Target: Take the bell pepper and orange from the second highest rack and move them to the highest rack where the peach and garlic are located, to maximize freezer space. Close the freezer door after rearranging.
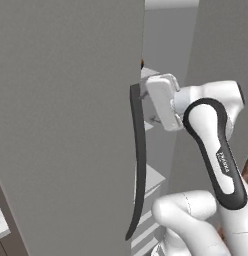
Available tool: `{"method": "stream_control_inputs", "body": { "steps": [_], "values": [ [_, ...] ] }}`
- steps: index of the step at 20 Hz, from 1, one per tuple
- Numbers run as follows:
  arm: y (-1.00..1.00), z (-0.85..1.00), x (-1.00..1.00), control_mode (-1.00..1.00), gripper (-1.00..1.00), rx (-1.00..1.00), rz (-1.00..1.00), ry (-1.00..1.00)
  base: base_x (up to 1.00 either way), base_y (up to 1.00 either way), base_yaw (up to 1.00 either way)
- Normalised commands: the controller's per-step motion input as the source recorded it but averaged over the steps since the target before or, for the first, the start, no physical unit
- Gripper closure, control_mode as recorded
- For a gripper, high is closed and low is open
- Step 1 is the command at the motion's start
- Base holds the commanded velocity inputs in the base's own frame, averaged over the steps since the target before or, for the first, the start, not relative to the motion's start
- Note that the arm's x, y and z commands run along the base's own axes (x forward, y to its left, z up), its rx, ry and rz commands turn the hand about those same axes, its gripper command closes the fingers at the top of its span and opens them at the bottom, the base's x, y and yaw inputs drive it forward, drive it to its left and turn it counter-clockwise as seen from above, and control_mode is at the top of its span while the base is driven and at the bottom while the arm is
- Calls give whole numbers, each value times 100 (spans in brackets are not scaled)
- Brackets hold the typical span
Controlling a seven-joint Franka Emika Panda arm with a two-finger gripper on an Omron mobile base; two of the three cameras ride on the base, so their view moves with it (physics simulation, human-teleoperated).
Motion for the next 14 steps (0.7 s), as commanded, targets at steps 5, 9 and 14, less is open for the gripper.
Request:
{"method": "stream_control_inputs", "body": {
  "steps": [5,9,14],
  "values": [
    [2,-49,-59,-100,-100,-30,0,-1,0,0,0],
    [0,-18,-42,100,-100,-8,-9,-5,-46,-6,-13],
    [0,0,0,100,-100,0,0,0,-94,-41,-31]
  ]
}}
